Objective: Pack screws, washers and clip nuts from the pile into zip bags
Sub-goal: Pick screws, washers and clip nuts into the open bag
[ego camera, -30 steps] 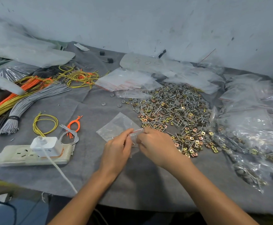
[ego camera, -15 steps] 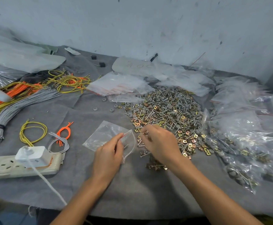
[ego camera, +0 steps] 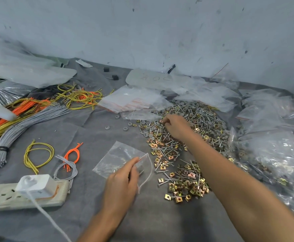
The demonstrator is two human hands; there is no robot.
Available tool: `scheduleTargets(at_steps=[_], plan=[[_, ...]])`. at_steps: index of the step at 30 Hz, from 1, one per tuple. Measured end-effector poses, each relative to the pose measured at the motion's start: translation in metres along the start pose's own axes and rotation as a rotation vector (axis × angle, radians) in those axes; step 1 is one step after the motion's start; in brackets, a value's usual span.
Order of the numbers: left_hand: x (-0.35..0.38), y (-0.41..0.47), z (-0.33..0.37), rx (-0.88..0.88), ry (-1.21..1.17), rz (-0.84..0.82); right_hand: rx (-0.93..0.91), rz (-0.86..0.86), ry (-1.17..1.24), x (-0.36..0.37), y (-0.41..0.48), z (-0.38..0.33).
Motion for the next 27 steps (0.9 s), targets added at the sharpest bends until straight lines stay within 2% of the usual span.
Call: scheduleTargets(at_steps=[8,13,27], plan=[[-0.002,0.001,-0.001,-0.004,-0.021,-0.010,0.017,-0.214,-0.108,0.000,0.004,-0.006],[-0.001,0.001,0.001,-0.004,-0.032,-0.024,0.006,-0.267,-0.076,-0.007,-0.002,-0.006],[-0.001,0.001,-0.001,-0.027,-0.039,-0.021,0.065,-0.144,0.196,-0.027,-0.017,0.009]])
Point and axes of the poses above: each hand's wrist, its own y-axis towards the middle knuckle, its own x-axis out of the palm, z = x × y, the point moved 8 cm from there along y, towards the middle knuckle, and after that the axes turned 12 degrees about y, right-handed, at the moved point
